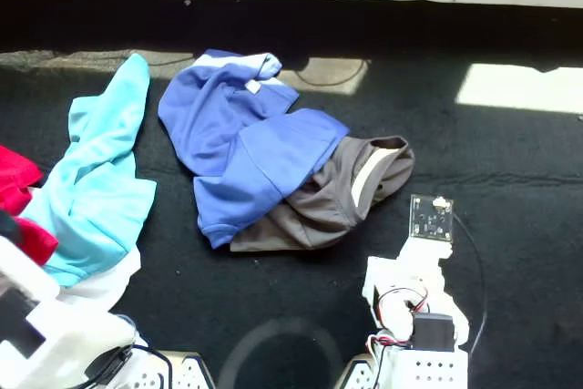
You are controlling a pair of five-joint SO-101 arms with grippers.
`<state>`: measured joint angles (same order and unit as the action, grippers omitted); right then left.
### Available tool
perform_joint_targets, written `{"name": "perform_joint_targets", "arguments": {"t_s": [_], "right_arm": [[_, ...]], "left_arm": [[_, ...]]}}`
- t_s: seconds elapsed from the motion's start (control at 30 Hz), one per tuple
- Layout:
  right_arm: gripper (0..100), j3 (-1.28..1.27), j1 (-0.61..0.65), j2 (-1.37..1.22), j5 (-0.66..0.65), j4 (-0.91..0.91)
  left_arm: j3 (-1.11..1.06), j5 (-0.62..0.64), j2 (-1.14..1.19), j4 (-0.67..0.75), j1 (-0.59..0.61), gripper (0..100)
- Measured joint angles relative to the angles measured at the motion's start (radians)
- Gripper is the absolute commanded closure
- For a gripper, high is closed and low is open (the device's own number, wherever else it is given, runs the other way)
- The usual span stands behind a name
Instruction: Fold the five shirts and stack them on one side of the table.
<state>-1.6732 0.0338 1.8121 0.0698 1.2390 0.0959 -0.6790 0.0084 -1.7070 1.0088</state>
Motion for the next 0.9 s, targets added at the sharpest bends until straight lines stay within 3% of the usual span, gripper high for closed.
{"name": "perform_joint_targets", "arguments": {"t_s": [0.3,0.6,0.73,0.9], "right_arm": [[99.1,0.0,0.0,0.0,0.0,0.0],[99.1,0.0,0.0,0.0,0.0,0.0],[99.1,0.0,0.0,0.0,0.0,0.0],[99.1,0.0,0.0,0.0,0.0,0.0]], "left_arm": [[-0.014,0.258,0.02,-0.017,-0.45,77],[-0.021,0.629,0.141,0.193,-0.991,76],[-0.021,0.689,0.287,0.281,-1.08,76],[-0.021,0.694,0.44,0.339,-1.082,80]]}}
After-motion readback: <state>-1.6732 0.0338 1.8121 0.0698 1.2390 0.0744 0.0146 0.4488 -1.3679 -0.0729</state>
